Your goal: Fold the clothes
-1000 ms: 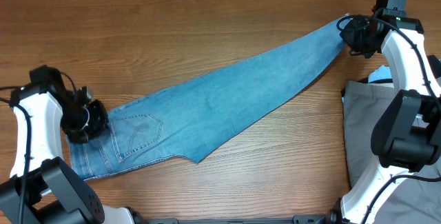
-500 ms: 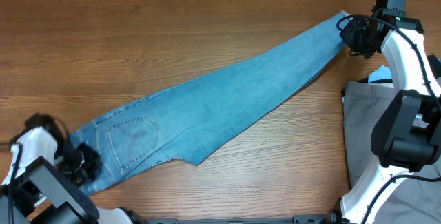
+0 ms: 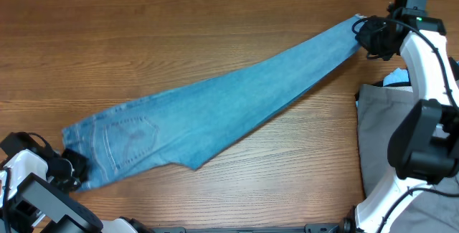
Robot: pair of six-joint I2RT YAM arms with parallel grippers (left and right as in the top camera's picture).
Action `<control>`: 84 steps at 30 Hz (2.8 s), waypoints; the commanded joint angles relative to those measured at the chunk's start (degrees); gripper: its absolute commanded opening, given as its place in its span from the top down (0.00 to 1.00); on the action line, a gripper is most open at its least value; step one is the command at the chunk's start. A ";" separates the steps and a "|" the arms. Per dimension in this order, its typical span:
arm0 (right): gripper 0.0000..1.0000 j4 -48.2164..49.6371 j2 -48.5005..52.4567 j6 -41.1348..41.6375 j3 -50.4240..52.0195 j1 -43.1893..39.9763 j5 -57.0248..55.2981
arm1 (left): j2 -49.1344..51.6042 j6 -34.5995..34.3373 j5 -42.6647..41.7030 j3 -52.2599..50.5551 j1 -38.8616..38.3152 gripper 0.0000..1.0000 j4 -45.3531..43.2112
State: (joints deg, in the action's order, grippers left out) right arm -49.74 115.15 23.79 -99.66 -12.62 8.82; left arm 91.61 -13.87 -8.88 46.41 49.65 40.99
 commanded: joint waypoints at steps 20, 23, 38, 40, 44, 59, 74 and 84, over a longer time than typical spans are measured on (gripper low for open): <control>0.96 -8.98 -10.62 -10.14 -1.64 -0.26 9.05 | 0.94 -4.33 -11.78 3.30 -14.19 0.70 -15.17; 0.96 -9.40 -14.75 -10.62 -1.64 2.14 9.31 | 0.94 -3.04 -14.78 8.72 -9.77 0.69 -10.01; 0.96 -12.90 -24.50 -7.28 -1.60 35.52 9.16 | 0.94 4.87 -18.18 39.65 -0.48 0.62 16.11; 0.96 -11.56 -23.80 -4.90 -1.57 39.45 7.91 | 0.94 4.87 -18.18 42.05 -0.48 0.61 17.70; 0.96 -8.28 -20.90 -0.26 -1.55 45.99 4.00 | 0.94 4.87 -18.23 45.99 -0.48 0.60 20.33; 0.96 13.75 -10.51 6.93 -1.55 60.15 6.21 | 0.94 4.87 -20.81 47.30 -0.50 0.60 21.86; 0.96 29.22 -3.26 6.51 -1.55 65.13 3.78 | 0.94 4.87 -21.11 47.30 -0.50 0.60 22.45; 0.96 36.37 4.20 6.43 -1.55 67.19 4.59 | 0.94 4.87 -22.67 47.30 -0.52 0.60 22.45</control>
State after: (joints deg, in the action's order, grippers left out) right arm -15.18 118.24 30.02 -100.03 53.89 12.71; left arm 92.53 -10.31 -29.80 92.31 48.86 63.31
